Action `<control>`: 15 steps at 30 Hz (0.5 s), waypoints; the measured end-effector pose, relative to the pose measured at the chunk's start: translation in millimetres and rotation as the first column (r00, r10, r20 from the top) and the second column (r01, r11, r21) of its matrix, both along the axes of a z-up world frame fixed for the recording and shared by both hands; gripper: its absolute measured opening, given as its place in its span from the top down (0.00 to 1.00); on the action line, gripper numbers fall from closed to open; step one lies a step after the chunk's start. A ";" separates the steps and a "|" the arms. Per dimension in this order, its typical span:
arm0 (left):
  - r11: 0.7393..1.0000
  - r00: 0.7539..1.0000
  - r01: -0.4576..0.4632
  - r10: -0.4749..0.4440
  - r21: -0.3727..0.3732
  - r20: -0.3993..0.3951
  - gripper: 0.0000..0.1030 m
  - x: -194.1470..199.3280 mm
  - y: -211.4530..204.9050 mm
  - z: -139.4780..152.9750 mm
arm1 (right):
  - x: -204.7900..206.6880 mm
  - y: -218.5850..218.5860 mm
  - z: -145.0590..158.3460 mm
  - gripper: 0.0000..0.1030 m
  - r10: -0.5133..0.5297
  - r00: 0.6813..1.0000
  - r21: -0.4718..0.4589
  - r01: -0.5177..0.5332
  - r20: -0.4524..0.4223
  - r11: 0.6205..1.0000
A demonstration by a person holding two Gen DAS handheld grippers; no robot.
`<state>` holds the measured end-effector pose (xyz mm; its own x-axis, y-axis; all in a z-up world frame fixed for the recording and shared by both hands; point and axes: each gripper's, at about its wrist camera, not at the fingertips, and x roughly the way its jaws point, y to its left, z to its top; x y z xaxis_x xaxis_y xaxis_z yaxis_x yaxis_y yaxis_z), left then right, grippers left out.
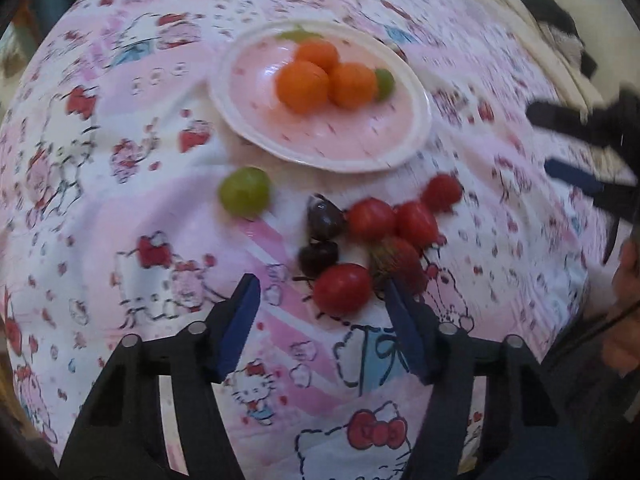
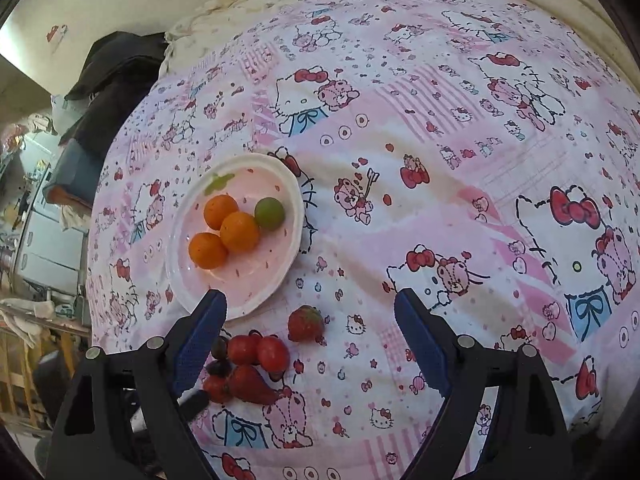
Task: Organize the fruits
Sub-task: 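Grasp a red cherry tomato with the left tool while the right tool grasps a strawberry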
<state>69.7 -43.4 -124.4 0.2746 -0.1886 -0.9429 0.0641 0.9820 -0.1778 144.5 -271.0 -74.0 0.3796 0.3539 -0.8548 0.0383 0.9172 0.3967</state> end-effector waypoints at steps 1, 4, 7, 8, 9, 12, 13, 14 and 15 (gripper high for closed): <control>1.000 1.000 0.015 -0.015 0.013 0.001 0.45 -0.1 -3.3 -1.6 | 0.2 0.5 0.1 0.14 0.004 1.000 -0.002 -0.004 0.001 1.000; 0.998 0.999 0.048 -0.048 0.037 -0.006 0.45 0.2 -9.2 -6.2 | 0.6 3.0 1.4 0.14 0.015 1.000 -0.009 -0.015 0.005 1.000; 0.996 0.998 0.069 -0.069 0.056 -0.007 0.45 1.7 -11.6 -10.6 | 0.8 6.1 2.1 0.14 0.029 1.000 -0.011 -0.029 0.006 1.000; 0.995 0.997 0.075 -0.074 0.061 -0.008 0.46 2.4 -12.8 -12.1 | 1.2 7.3 2.0 0.14 0.033 0.999 -0.012 -0.033 0.005 0.999; 0.995 0.997 0.078 -0.078 0.062 -0.010 0.48 3.3 -13.5 -13.6 | 1.5 8.8 1.9 0.14 0.039 0.999 -0.013 -0.039 0.005 0.999; 0.994 0.995 0.098 -0.096 0.039 -0.034 0.66 5.9 -15.5 -17.0 | 1.8 11.7 1.7 0.14 0.050 0.999 -0.019 -0.050 0.005 0.999; 0.994 0.995 0.101 -0.099 0.044 -0.029 0.70 5.4 -16.1 -15.7 | 1.5 12.5 1.5 0.14 0.053 0.999 -0.022 -0.053 0.005 0.998; 0.993 0.994 0.105 -0.104 0.049 -0.022 0.72 4.8 -16.7 -14.4 | 1.3 13.0 1.6 0.14 0.056 0.998 -0.024 -0.055 0.006 0.998; 0.992 0.994 0.112 -0.111 0.057 -0.020 0.72 4.3 -17.3 -12.7 | 1.0 13.1 1.5 0.14 0.058 0.998 -0.027 -0.058 0.009 0.998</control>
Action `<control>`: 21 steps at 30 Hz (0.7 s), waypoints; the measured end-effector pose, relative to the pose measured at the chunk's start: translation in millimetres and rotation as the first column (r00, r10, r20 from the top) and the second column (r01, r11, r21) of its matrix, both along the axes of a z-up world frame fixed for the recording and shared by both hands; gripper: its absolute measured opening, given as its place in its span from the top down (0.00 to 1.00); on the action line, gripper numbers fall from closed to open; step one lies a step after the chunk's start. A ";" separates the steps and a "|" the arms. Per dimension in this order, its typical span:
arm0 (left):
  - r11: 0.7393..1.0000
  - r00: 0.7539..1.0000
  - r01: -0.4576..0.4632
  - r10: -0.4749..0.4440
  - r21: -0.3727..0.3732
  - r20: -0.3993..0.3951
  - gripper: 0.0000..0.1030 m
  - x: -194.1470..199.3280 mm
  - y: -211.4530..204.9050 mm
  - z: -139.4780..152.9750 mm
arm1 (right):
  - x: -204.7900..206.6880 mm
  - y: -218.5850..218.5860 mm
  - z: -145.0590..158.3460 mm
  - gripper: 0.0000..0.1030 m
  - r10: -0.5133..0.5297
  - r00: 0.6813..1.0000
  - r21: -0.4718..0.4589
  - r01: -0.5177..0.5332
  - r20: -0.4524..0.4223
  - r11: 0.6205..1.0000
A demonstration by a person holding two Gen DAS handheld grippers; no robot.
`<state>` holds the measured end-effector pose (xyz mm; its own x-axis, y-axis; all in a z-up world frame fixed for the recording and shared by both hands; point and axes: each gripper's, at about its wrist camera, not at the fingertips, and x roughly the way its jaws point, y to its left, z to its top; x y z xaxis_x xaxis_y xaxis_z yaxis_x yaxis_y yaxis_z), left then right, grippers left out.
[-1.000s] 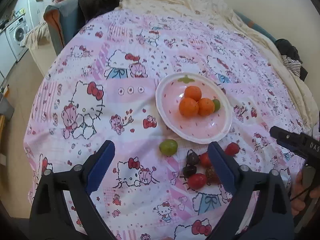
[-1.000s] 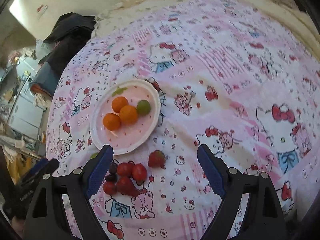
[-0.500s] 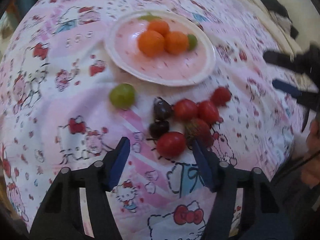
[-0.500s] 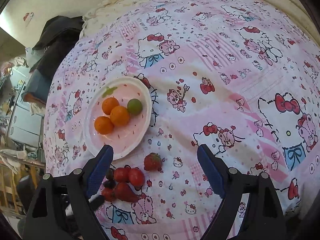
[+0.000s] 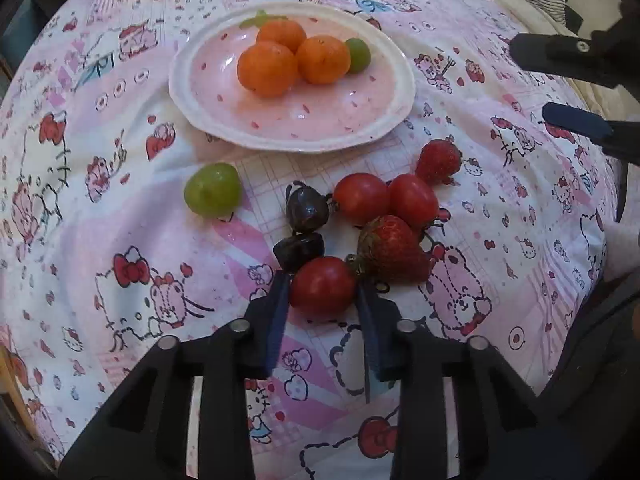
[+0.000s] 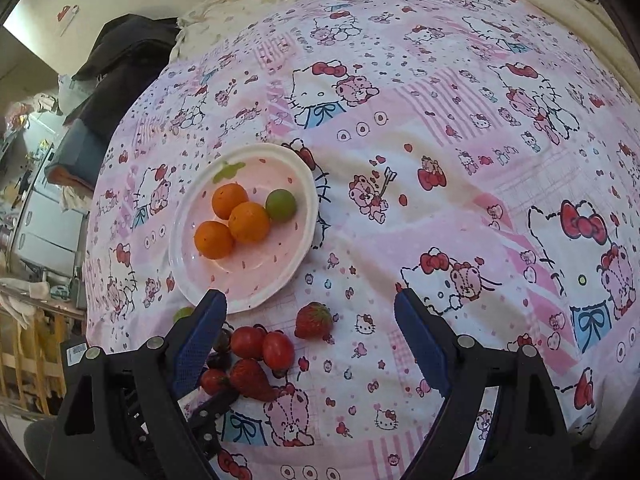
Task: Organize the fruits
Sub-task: 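Grasp a red cherry tomato with the left tool while the right tool grasps a strawberry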
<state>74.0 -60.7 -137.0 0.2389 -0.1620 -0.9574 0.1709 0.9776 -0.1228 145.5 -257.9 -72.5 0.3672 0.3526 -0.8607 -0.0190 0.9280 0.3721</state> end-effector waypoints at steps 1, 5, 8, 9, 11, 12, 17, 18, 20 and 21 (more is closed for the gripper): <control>1.000 1.000 0.000 0.000 -0.002 -0.004 0.72 -0.2 -0.1 1.1 | -0.1 -0.1 -0.4 0.14 0.001 1.000 -0.004 -0.001 0.001 1.000; 0.999 1.000 -0.021 0.020 -0.039 -0.005 0.72 -4.9 7.1 15.4 | -0.4 -4.3 -5.1 0.14 -0.010 1.000 -0.011 0.010 -0.013 1.000; 0.997 0.998 -0.057 0.058 -0.052 0.014 0.72 -8.6 18.8 30.7 | -1.1 -5.4 -8.0 0.14 0.000 0.999 0.017 0.001 -0.042 1.000; 0.996 0.997 -0.073 0.074 -0.052 0.023 0.72 -9.5 23.5 36.3 | -1.7 -4.8 -7.9 0.14 0.013 0.999 0.046 -0.011 -0.045 0.999; 0.994 0.994 -0.102 0.104 -0.047 0.037 0.72 -8.9 33.5 46.4 | -2.3 -2.4 -7.8 0.14 0.032 0.998 0.062 -0.029 -0.046 0.998; 0.991 0.991 -0.127 0.129 -0.045 0.046 0.72 -8.7 41.6 51.7 | -3.0 -0.3 -8.7 0.15 0.043 0.998 0.063 -0.040 -0.050 0.997; 0.964 0.962 -0.261 0.264 -0.054 0.072 0.72 -10.4 80.5 67.3 | -5.0 19.0 -26.1 0.41 0.139 0.981 0.109 -0.124 -0.136 0.986; 0.956 0.954 -0.286 0.290 -0.063 0.073 0.72 -11.1 87.9 68.3 | -7.0 26.8 -29.3 0.46 0.177 0.973 0.114 -0.161 -0.149 0.980; 0.946 0.945 -0.316 0.321 -0.078 0.066 0.72 -11.4 95.2 67.4 | -12.0 41.4 -33.1 0.51 0.243 0.957 0.121 -0.225 -0.158 0.967; 0.940 0.940 -0.330 0.335 -0.085 0.058 0.72 -10.2 97.7 66.4 | -15.3 49.8 -33.8 0.53 0.274 0.949 0.131 -0.256 -0.156 0.958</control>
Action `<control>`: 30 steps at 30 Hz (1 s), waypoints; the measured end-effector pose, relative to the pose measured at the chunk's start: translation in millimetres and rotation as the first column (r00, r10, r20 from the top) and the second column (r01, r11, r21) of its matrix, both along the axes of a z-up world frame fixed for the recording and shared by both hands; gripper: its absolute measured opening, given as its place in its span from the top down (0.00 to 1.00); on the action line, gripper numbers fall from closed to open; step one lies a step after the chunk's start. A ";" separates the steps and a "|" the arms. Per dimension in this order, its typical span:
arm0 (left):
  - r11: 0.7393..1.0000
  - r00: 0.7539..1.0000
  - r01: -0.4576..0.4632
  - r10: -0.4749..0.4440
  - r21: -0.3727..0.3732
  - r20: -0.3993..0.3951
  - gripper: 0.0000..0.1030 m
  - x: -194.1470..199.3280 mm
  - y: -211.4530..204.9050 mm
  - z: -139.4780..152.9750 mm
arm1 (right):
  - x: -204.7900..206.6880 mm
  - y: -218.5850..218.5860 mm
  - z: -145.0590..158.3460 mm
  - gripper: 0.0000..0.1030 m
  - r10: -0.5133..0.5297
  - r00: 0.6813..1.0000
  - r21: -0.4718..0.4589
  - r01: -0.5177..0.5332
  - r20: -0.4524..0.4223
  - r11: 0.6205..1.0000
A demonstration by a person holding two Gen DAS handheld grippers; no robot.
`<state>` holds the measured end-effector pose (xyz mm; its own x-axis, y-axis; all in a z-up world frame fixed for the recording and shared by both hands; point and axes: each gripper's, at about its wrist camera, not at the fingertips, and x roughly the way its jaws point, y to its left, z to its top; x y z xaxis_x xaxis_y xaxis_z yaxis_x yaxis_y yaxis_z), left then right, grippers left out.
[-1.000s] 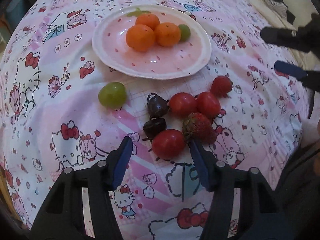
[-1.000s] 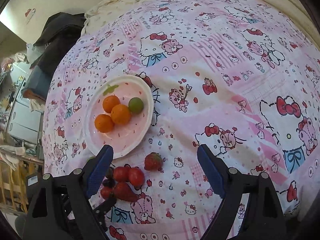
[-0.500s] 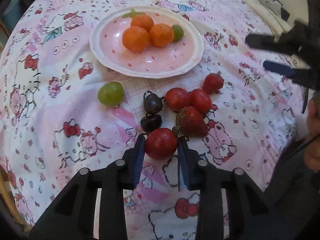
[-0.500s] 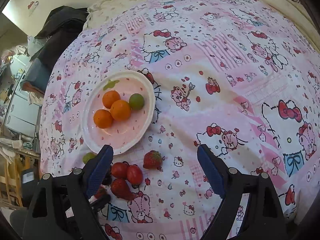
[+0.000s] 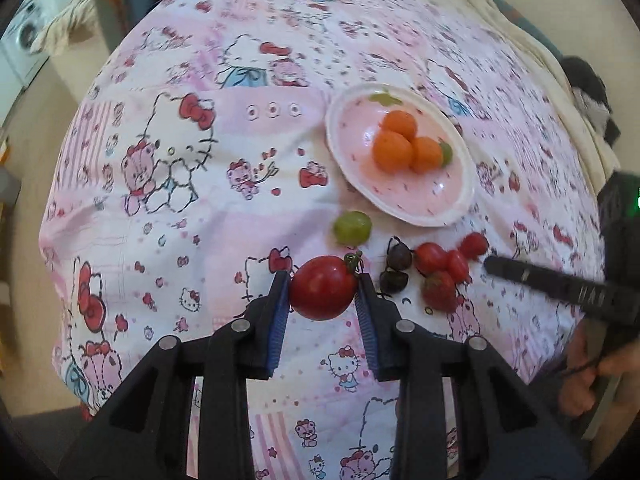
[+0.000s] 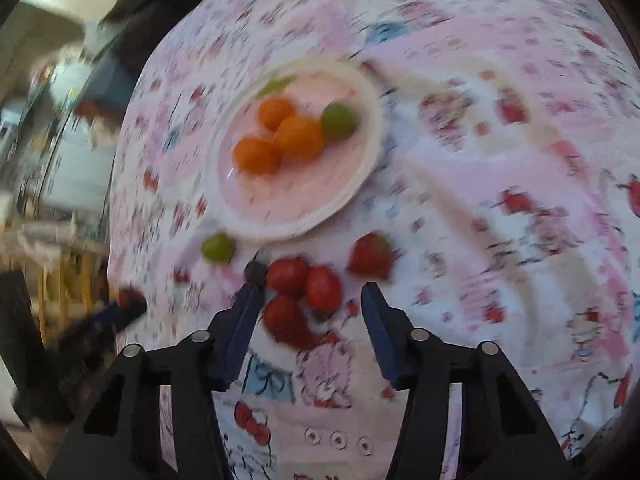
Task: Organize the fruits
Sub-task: 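Grasp a red cherry tomato with the left tool while the right tool grasps a strawberry, then carry the tomato and strawberry over the pink plate and open both tools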
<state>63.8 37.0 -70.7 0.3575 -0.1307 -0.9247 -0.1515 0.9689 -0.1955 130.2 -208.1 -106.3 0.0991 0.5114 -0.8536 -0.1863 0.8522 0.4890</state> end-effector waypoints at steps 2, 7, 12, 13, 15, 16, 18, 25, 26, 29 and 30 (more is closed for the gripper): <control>1.000 1.000 -0.011 0.011 -0.001 -0.002 0.72 0.7 1.6 -1.9 | -4.8 13.0 -0.9 0.54 0.050 0.999 -0.009 -0.050 0.007 0.999; 1.000 1.000 -0.001 0.001 0.000 0.002 0.72 -0.1 1.4 -1.0 | -16.3 49.5 -13.1 0.57 0.187 0.982 -0.131 -0.184 0.013 0.974; 1.000 1.000 -0.001 0.001 -0.005 0.016 0.72 1.8 0.3 1.1 | -22.5 75.1 -26.3 0.58 0.302 0.952 -0.315 -0.272 0.052 0.909; 1.000 1.000 -0.002 0.002 -0.007 0.016 0.72 2.4 0.2 1.1 | -23.3 77.7 -30.1 0.58 0.316 0.948 -0.334 -0.283 0.048 0.899; 1.000 1.000 -0.003 0.004 -0.006 0.019 0.72 3.1 0.0 1.3 | -23.9 80.5 -36.8 0.62 0.334 0.942 -0.359 -0.299 0.038 0.884; 1.000 1.000 -0.004 0.004 -0.005 0.020 0.72 3.6 -0.1 1.7 | -24.9 81.4 -37.9 0.65 0.345 0.938 -0.367 -0.307 0.041 0.878; 1.000 1.000 -0.006 0.006 -0.004 0.023 0.72 4.1 0.0 1.7 | -25.0 79.5 -34.2 0.66 0.346 0.937 -0.361 -0.303 0.058 0.882; 1.000 0.999 -0.011 0.010 0.012 0.032 0.72 5.2 -1.5 1.1 | -20.6 52.2 -10.2 0.66 0.265 0.962 -0.207 -0.246 0.071 0.947; 1.000 0.999 -0.010 0.010 0.017 0.036 0.72 5.2 -1.8 1.2 | -21.2 49.2 -5.4 0.66 0.253 0.964 -0.189 -0.235 0.079 0.954; 0.999 0.998 -0.018 0.016 0.045 0.059 0.72 3.6 -1.0 2.5 | -19.2 35.9 11.8 0.66 0.200 0.973 -0.129 -0.185 0.114 0.974; 0.998 0.997 -0.028 0.024 0.057 0.070 0.72 2.8 0.3 3.4 | -17.6 32.4 20.0 0.66 0.177 0.975 -0.109 -0.163 0.134 0.981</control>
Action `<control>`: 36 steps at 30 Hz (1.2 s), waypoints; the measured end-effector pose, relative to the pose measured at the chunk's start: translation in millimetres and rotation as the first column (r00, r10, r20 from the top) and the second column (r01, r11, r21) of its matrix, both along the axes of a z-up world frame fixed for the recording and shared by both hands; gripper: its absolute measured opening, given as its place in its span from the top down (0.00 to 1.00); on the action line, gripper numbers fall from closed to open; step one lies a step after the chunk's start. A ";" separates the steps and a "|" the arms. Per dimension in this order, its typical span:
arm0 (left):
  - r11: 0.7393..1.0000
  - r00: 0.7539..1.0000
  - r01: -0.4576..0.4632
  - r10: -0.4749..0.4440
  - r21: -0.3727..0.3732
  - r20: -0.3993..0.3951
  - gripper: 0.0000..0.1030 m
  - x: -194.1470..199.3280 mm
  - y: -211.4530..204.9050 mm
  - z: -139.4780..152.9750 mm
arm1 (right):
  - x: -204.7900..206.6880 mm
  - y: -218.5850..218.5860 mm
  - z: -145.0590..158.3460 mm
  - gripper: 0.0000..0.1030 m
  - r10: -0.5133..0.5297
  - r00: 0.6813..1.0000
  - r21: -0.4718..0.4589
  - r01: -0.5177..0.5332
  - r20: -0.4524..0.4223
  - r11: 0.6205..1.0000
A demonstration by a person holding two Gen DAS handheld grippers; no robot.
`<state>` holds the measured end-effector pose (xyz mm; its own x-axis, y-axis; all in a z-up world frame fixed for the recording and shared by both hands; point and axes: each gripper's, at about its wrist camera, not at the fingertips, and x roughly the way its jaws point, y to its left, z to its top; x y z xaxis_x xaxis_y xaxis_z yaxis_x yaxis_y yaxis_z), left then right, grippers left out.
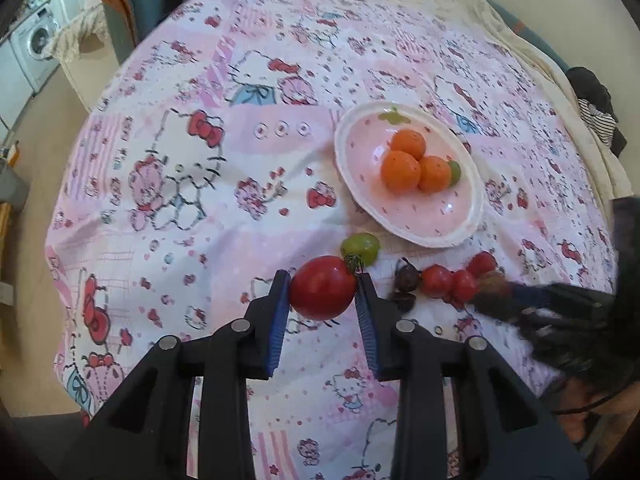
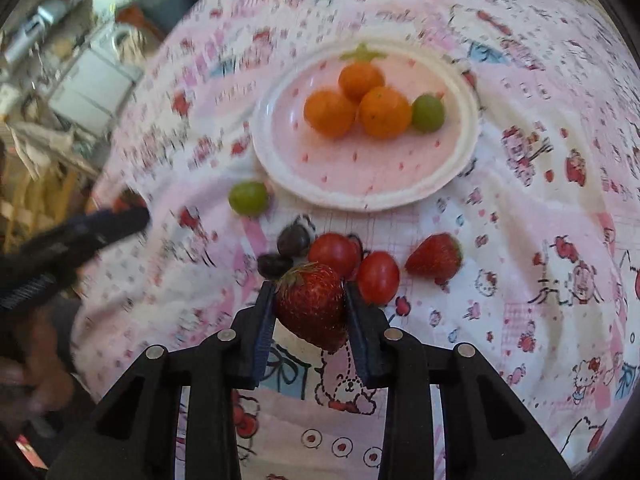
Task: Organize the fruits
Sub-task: 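Carry the tomato and strawberry over the pink plate and open both tools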
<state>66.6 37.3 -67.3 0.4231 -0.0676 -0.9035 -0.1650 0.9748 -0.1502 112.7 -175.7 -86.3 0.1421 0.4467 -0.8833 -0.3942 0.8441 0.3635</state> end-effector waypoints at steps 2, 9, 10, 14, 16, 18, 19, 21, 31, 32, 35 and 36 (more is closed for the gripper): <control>1.000 1.000 -0.016 0.015 0.013 0.015 0.72 -0.5 3.8 0.9 | 3.4 -6.7 8.5 0.66 -0.029 0.999 0.030 0.029 0.021 0.999; 0.998 0.997 -0.043 0.040 0.043 0.065 0.72 2.3 10.4 8.1 | 18.4 -27.2 37.5 0.66 -0.158 0.979 0.138 0.141 0.126 0.980; 0.998 0.996 -0.043 0.040 0.050 0.074 0.72 2.6 10.2 9.7 | 21.1 -31.5 40.8 0.66 -0.178 0.974 0.156 0.156 0.140 0.975; 0.991 0.991 -0.055 0.039 0.119 0.126 0.72 8.1 9.9 18.3 | 33.4 -44.7 48.6 0.66 -0.235 0.956 0.212 0.197 0.175 0.957; 0.989 0.991 -0.048 0.030 0.142 0.128 0.72 15.8 9.2 19.2 | 43.1 -49.9 51.6 0.66 -0.257 0.947 0.233 0.210 0.192 0.949; 0.987 0.992 -0.023 0.002 0.158 0.126 0.72 29.7 6.1 19.7 | 54.4 -54.6 53.3 0.66 -0.273 0.940 0.250 0.220 0.205 0.943; 0.986 0.992 -0.015 -0.007 0.165 0.128 0.72 36.3 4.7 20.8 | 59.6 -56.5 52.9 0.66 -0.282 0.938 0.257 0.227 0.203 0.940; 0.988 0.991 -0.004 -0.017 0.153 0.134 0.72 46.7 2.4 22.8 | 73.1 -60.1 49.5 0.66 -0.303 0.936 0.280 0.247 0.181 0.928; 0.981 0.987 0.106 -0.125 0.165 0.104 0.72 105.9 -16.8 -4.2 | 125.7 -44.2 20.6 0.66 -0.284 0.950 0.230 0.251 0.126 0.940; 0.978 0.987 0.112 -0.130 0.178 0.093 0.72 111.9 -18.2 -9.2 | 130.4 -41.4 16.5 0.66 -0.283 0.952 0.222 0.253 0.117 0.942; 0.973 0.988 0.119 -0.136 0.198 0.074 0.72 124.8 -21.0 -20.1 | 141.6 -32.1 4.7 0.66 -0.283 0.956 0.185 0.265 0.082 0.946; 0.972 0.988 0.126 -0.142 0.196 0.069 0.72 129.8 -22.3 -23.6 | 145.6 -27.1 0.1 0.66 -0.282 0.957 0.164 0.267 0.073 0.950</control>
